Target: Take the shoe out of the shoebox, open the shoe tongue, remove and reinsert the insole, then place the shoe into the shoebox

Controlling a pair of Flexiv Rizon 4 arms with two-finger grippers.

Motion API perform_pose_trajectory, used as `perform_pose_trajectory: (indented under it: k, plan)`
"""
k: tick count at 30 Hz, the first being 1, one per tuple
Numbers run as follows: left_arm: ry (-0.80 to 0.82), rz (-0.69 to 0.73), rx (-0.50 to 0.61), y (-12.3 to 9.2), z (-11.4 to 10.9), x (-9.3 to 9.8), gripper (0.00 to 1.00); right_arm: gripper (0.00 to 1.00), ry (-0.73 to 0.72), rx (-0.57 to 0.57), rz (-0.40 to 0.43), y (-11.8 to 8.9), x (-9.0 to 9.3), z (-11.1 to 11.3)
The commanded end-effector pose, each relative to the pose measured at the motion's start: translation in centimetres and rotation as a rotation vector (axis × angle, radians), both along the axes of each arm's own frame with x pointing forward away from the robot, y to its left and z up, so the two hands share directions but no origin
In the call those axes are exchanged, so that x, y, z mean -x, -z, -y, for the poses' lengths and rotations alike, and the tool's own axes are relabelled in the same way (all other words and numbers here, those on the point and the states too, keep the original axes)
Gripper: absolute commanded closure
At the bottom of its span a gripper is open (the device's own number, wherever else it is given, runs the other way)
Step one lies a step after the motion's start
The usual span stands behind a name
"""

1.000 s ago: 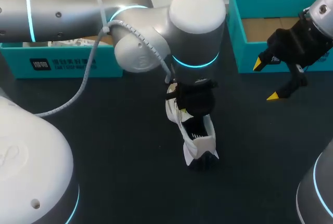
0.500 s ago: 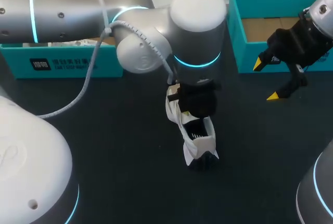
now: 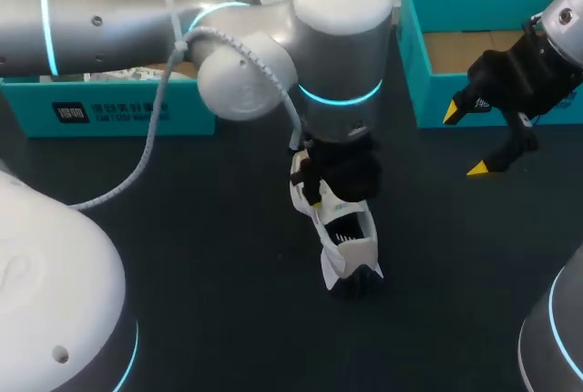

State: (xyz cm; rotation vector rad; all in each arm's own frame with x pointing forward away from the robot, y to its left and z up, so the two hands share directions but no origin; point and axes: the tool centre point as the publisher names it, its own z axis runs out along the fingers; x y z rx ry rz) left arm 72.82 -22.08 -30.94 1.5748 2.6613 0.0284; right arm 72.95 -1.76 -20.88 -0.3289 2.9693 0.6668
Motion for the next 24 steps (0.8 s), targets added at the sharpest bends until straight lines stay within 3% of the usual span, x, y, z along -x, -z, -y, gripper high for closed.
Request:
perform_pose_trajectory:
  k: [1, 16, 19, 20, 22, 24]
  plan:
    - [-0.159, 0.020, -0.023, -2.6, -1.8, 1.4, 0.00, 0.00, 0.001, 0.003, 0.000, 0.1, 0.0, -0.1]
    - [-0.159, 0.020, -0.023, -2.6, -1.8, 1.4, 0.00, 0.00, 0.001, 0.003, 0.000, 0.1, 0.0, -0.1]
    - [-0.471, -0.037, 0.014, -2.5, -1.3, 2.7, 0.00, 0.00, 0.001, 0.003, 0.000, 0.1, 0.0, -0.1]
    - [-0.654, -0.012, 0.025, -2.6, -1.2, 3.2, 0.00, 0.00, 0.001, 0.003, 0.000, 0.1, 0.0, -0.1]
    - [-0.957, -0.092, 0.073, -2.9, -1.1, 4.2, 0.00, 0.00, 0.001, 0.003, 0.000, 0.1, 0.0, -0.1]
    - [-1.357, -0.024, 0.057, -3.1, -1.2, 4.7, 0.00, 0.00, 0.001, 0.003, 0.000, 0.1, 0.0, -0.1]
